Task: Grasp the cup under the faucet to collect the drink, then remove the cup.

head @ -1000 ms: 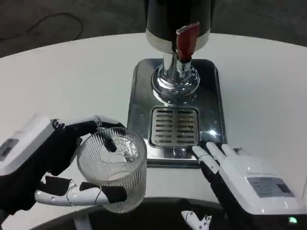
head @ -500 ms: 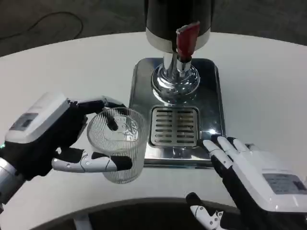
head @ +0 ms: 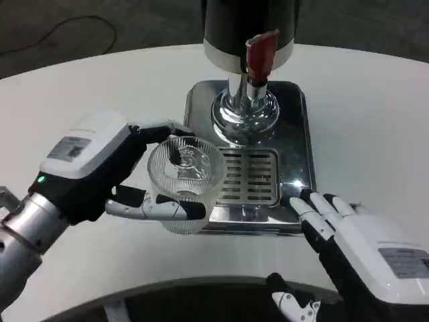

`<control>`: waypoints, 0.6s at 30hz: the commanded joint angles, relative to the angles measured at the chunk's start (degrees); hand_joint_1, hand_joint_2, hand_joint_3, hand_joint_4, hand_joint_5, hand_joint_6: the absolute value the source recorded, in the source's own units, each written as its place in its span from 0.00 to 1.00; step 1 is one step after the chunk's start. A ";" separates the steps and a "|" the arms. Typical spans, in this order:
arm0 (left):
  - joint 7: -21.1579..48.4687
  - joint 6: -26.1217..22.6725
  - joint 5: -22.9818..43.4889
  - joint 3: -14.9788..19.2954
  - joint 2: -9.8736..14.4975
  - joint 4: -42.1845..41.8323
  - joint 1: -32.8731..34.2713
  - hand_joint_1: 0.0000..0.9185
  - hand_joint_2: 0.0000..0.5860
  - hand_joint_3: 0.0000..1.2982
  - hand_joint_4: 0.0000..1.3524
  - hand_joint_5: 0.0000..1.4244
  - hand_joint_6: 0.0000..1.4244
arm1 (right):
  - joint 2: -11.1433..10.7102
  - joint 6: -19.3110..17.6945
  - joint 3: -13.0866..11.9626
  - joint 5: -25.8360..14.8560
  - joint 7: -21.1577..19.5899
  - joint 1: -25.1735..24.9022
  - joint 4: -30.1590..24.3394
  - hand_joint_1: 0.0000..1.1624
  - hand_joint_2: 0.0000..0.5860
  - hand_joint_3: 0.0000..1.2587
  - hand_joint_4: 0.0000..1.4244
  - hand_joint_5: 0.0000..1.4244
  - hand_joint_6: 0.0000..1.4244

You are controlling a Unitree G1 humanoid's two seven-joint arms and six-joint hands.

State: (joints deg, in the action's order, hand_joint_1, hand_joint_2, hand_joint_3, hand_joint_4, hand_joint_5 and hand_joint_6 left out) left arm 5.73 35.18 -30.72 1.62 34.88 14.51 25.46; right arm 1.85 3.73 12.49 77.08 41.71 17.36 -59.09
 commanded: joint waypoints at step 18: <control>-16.49 -3.46 -6.04 -9.00 -4.71 19.26 13.24 0.50 0.31 0.80 0.90 1.00 1.00 | 4.23 -10.24 -9.85 -8.62 -1.63 4.06 -0.91 0.33 0.72 0.06 0.00 0.00 0.00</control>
State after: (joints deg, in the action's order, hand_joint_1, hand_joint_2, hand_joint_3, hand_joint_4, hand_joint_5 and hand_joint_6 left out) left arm -8.01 31.65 -36.42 -6.53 30.76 32.77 36.77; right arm 3.34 -5.12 3.74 69.73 40.93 20.23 -59.12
